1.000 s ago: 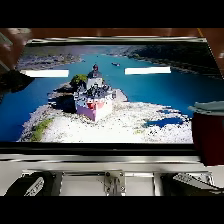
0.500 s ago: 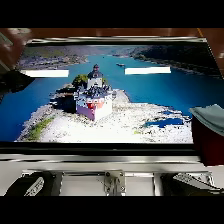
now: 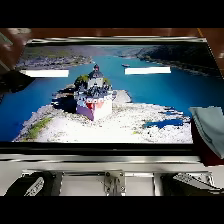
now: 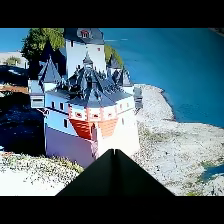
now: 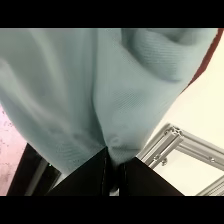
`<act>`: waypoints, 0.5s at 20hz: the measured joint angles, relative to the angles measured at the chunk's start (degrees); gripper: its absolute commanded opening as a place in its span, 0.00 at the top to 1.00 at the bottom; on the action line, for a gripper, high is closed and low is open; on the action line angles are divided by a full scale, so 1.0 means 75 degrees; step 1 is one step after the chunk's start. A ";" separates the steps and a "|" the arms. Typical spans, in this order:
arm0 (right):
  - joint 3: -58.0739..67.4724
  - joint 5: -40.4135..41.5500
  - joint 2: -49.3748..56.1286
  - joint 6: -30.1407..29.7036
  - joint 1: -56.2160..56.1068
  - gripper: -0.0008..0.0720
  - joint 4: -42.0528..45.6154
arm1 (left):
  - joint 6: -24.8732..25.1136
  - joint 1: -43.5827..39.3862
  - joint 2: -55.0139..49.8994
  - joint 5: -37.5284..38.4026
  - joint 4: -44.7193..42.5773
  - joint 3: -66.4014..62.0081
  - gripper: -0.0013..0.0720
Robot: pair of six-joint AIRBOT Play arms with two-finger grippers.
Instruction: Fold the shirts.
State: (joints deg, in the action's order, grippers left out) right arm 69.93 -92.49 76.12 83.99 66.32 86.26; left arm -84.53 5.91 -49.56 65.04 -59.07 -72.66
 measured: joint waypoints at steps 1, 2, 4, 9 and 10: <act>-0.0128 0.0082 0.0000 0.0000 0.0000 0.89 0.0157 | 0.0000 0.0000 0.0000 0.0000 0.0026 0.0000 0.93; -0.0230 0.0143 -0.0003 0.0003 0.0003 0.89 0.0309 | 0.0000 0.0000 0.0000 0.0000 0.0047 0.0000 0.93; -0.0353 0.0277 0.0000 0.0003 0.0000 0.85 0.0498 | 0.0000 0.0000 0.0000 0.0000 0.0085 0.0000 0.93; -0.0437 0.0312 -0.0003 -0.0076 0.0003 0.12 0.0720 | 0.0000 0.0000 -0.0003 0.0000 0.0134 -0.0003 0.93; -0.0373 0.0291 -0.0003 -0.0108 0.0000 0.13 0.0699 | 0.0000 0.0000 -0.0009 0.0000 0.0134 0.0000 0.93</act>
State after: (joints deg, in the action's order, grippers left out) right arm 67.13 -90.30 76.09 83.18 66.32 91.50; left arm -84.53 5.91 -49.63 65.04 -58.06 -72.66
